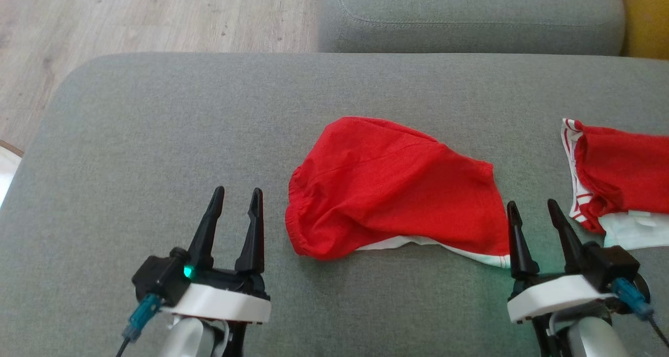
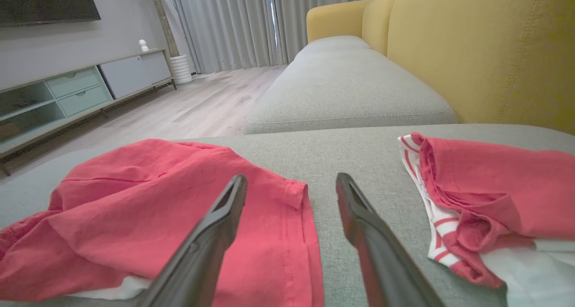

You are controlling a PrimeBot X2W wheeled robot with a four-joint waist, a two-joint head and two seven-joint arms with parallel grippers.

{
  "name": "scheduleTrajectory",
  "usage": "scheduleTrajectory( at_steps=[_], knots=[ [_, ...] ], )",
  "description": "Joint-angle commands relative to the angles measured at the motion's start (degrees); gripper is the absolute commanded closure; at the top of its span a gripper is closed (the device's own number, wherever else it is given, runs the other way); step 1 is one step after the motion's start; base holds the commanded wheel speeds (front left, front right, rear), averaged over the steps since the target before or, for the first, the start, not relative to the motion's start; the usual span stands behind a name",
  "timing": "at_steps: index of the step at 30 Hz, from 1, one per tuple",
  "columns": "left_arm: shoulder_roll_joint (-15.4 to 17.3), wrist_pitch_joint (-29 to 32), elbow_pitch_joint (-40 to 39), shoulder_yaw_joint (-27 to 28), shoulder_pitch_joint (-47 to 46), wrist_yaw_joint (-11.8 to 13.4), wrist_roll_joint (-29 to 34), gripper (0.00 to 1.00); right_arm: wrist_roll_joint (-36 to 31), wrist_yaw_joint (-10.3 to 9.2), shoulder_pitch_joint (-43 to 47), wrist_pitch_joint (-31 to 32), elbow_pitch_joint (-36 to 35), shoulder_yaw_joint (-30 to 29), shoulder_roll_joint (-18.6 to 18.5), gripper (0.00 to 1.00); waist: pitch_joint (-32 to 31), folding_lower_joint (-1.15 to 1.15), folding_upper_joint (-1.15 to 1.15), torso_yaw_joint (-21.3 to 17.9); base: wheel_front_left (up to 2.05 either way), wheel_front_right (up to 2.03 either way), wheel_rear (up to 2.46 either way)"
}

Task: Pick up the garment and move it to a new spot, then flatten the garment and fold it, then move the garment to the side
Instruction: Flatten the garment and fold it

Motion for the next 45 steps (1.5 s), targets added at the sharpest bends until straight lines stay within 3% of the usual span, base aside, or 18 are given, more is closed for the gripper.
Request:
scheduleTrajectory(
  at_steps=[1, 8, 12, 20, 28, 33, 40, 41, 42, 43, 45],
  knots=[
    [0.5, -0.4, -1.5, 1.6, -1.6, -0.3, 0.1, 0.0, -0.5, 0.39, -1.5, 0.3, -2.6, 1.2, -0.2, 0.0, 0.0, 0.0, 0.0, 0.1, 0.0, 0.0, 0.0],
    [0.5, -0.4, -1.7, 1.1, -2.5, -0.3, -0.2, 0.0, -2.0, 0.39, -4.3, 2.5, -4.5, 3.4, -0.1, 0.0, 1.3, 0.0, 0.0, 1.0, 0.0, 0.0, 0.0],
    [0.4, -0.4, -1.8, 0.5, -3.6, -0.3, -0.6, 0.0, -2.4, 0.39, -10.5, 6.8, -4.4, 5.7, -1.3, 0.0, 3.3, 0.0, 0.0, 2.7, 0.0, 0.0, 0.0],
    [0.2, -0.4, -1.3, -2.2, -6.7, -0.3, -1.8, 0.0, 2.6, 0.39, -27.4, 18.9, 7.1, 9.9, -7.0, 0.0, 8.0, 0.0, 0.0, 8.3, 0.0, 0.0, 0.0],
    [0.1, -0.4, -0.6, -3.1, -7.9, -0.3, -2.6, 0.0, 12.4, 0.39, -36.9, 27.7, 19.2, 21.7, -13.7, 0.0, 9.3, 0.0, 0.0, 12.2, 0.0, 0.0, 0.0],
    [0.0, -0.4, -0.6, -2.9, -7.9, -0.3, -2.6, 0.0, 17.7, 0.39, -39.7, 30.8, 22.3, 29.1, -16.9, 0.0, 9.4, 0.0, 0.0, 12.4, 0.0, 0.0, 0.0],
    [-0.1, -0.4, -0.6, -2.9, -8.3, -0.3, -2.5, 0.0, 23.6, 0.39, -42.0, 34.6, 25.0, 36.4, -18.7, 0.0, 10.1, 0.0, 0.0, 11.6, 0.0, 0.0, 0.0],
    [-0.1, -0.4, -0.6, -3.0, -8.3, -0.3, -2.5, 0.0, 24.8, 0.39, -42.1, 35.3, 25.2, 37.3, -18.7, 0.21, 10.1, 0.0, 0.0, 11.5, 0.0, 0.0, 0.0],
    [-0.1, -0.4, -0.6, -3.0, -8.4, -0.3, -2.5, 0.0, 25.9, 0.39, -42.3, 35.8, 25.1, 38.2, -18.7, 0.95, 10.2, 0.0, 0.0, 11.5, 0.0, 0.0, 0.0],
    [-0.1, -0.4, -0.6, -3.0, -8.4, -0.3, -2.5, 0.0, 26.8, 0.39, -42.5, 35.9, 24.9, 38.9, -18.9, 1.0, 10.2, 0.0, 0.0, 11.4, 0.0, 0.0, 0.0],
    [-0.1, -0.4, -0.5, -3.0, -8.5, -0.3, -2.5, 0.0, 28.0, 0.39, -43.3, 34.8, 24.4, 40.0, -19.4, 1.0, 10.1, 0.0, 0.0, 11.2, 0.0, 0.0, 0.0]
  ],
)
